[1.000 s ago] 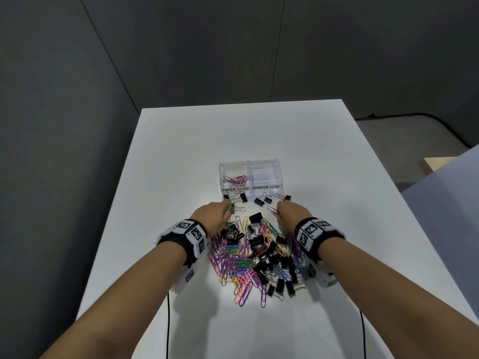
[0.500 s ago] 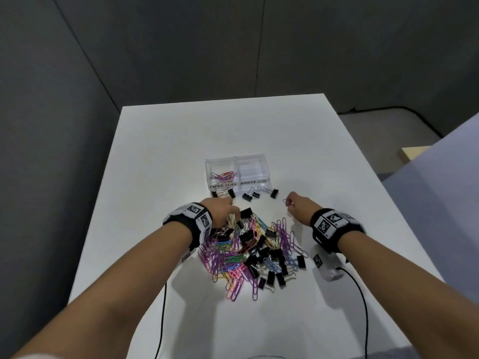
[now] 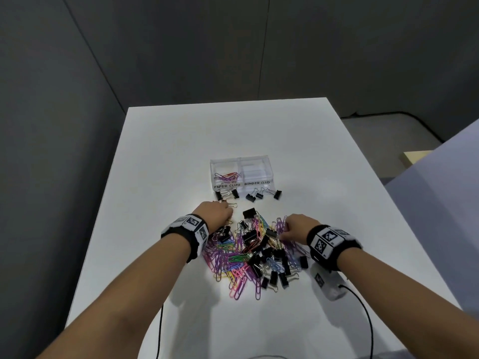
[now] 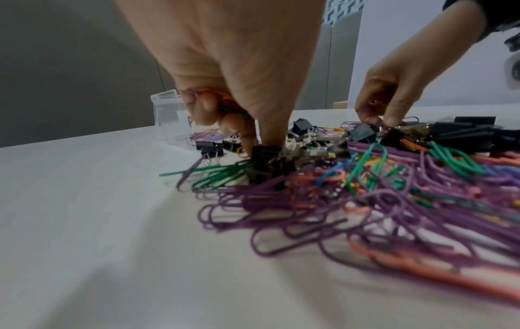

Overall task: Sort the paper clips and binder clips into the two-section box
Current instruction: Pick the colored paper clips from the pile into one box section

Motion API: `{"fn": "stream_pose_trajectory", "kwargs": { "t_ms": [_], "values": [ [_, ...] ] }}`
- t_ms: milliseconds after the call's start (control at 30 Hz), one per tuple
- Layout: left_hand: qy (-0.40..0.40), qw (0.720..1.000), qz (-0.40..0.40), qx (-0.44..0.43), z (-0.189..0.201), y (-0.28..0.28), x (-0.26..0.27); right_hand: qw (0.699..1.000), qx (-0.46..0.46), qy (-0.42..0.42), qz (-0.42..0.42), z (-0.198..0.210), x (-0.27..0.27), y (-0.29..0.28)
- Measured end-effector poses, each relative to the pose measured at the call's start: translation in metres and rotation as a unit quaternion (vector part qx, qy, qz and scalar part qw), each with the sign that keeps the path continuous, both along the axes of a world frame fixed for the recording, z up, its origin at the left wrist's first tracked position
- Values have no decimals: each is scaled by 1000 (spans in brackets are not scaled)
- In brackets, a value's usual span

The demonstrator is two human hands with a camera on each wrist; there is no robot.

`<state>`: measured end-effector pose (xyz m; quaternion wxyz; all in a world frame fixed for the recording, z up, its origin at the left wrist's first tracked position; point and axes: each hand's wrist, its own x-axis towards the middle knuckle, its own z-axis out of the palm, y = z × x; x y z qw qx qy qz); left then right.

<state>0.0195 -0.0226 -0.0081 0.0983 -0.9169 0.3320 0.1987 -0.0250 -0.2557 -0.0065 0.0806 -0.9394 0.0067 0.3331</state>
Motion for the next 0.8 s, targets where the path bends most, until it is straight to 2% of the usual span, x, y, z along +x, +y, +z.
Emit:
{"fn": "stream_pose_trajectory", "kwargs": {
  "t_ms": [200,500,633,800],
  "values": [
    [-31,999,7,1,-2,9,-7,999,42,8,8,6,8,19],
    [-42,982,132,-131,12,26,-3,993,114,-9,15,37,29,18],
    [-54,971,158,-171,27,37,7,985,157,-74,25,66,54,40],
    [-48,960,200,-190,47,44,26,975,105,-183,61,74,101,86]
  ]
}}
